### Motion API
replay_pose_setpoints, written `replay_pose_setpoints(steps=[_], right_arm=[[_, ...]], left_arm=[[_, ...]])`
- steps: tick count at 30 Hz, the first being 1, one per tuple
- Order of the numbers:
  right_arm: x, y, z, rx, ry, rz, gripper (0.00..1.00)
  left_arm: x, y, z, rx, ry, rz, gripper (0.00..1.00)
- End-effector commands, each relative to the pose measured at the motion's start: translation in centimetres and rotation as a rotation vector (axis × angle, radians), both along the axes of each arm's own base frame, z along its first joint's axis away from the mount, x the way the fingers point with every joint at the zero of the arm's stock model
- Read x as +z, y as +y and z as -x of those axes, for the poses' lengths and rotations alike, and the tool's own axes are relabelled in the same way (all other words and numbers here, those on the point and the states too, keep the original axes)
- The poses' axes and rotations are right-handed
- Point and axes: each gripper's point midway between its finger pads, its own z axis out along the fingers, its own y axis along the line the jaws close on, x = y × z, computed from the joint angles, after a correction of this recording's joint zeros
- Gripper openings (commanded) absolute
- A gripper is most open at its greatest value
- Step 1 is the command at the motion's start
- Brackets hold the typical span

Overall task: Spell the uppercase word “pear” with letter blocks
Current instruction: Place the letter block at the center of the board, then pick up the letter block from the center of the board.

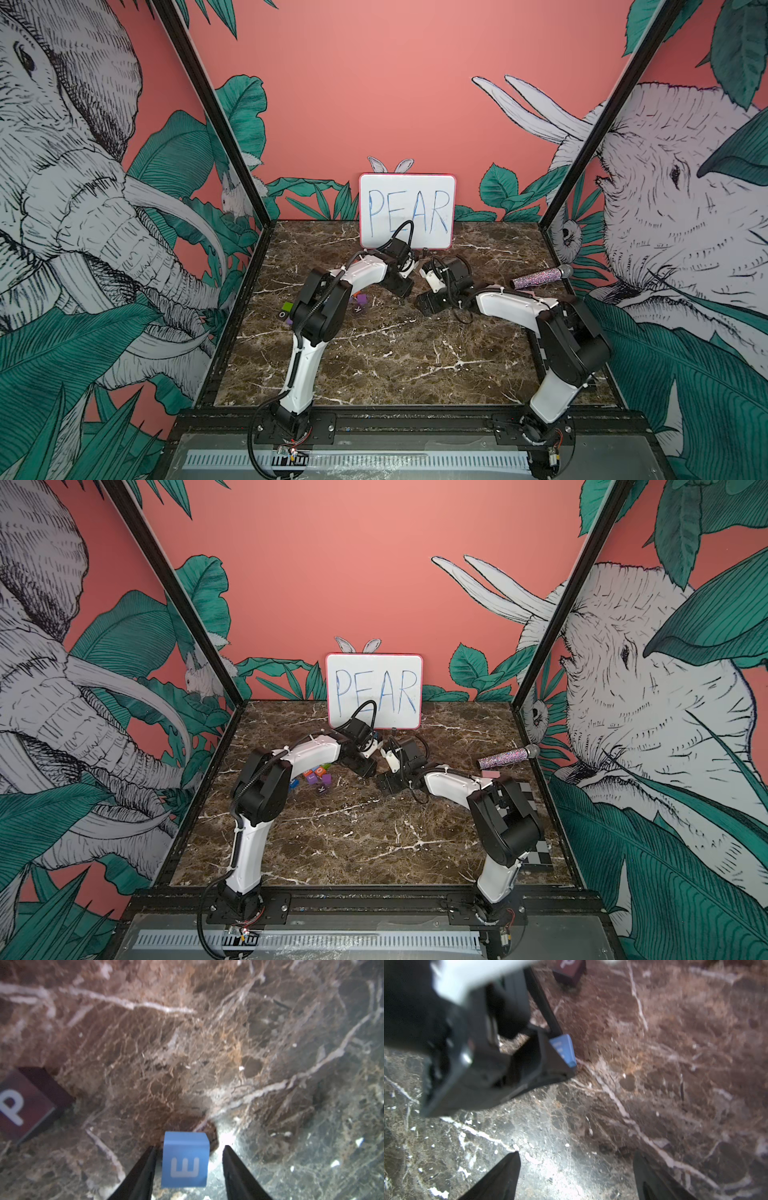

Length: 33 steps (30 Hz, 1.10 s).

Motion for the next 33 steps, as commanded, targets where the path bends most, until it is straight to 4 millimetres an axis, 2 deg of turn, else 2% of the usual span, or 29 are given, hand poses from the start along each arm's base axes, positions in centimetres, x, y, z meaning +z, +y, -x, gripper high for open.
replay_pose_setpoints(steps=[1,5,11,16,21,33], right_arm=[[1.0,1.0,-0.7,0.043,-0.01,-0.008,0.83],[1.2,1.9,-1.9,0.062,-0.015,0.02,0.76],[1.1,4.0,-3.8,0.103,-0.032,0.097,0.73],[0.6,5.2,-4.9,0.116,-0.025,0.151,0.68],[-0.4,6.3,-5.3,0.132,-0.003,0.185,0.64],[-2.3,7.0,-5.8,0.135,0.04,0.222,0.55]], left_arm=[[4.5,0.6,-0.6,0.114,-0.044,0.122,0.6],[5.7,2.5,-0.7,0.259,-0.003,0.203,0.65],[7.9,4.7,-0.7,0.372,-0.025,0.266,0.85],[7.7,8.7,-0.4,0.498,-0.054,0.169,0.99],[7.6,10.8,0.1,0.547,-0.065,0.103,0.99],[7.6,13.3,0.8,0.614,-0.029,0.12,0.99]])
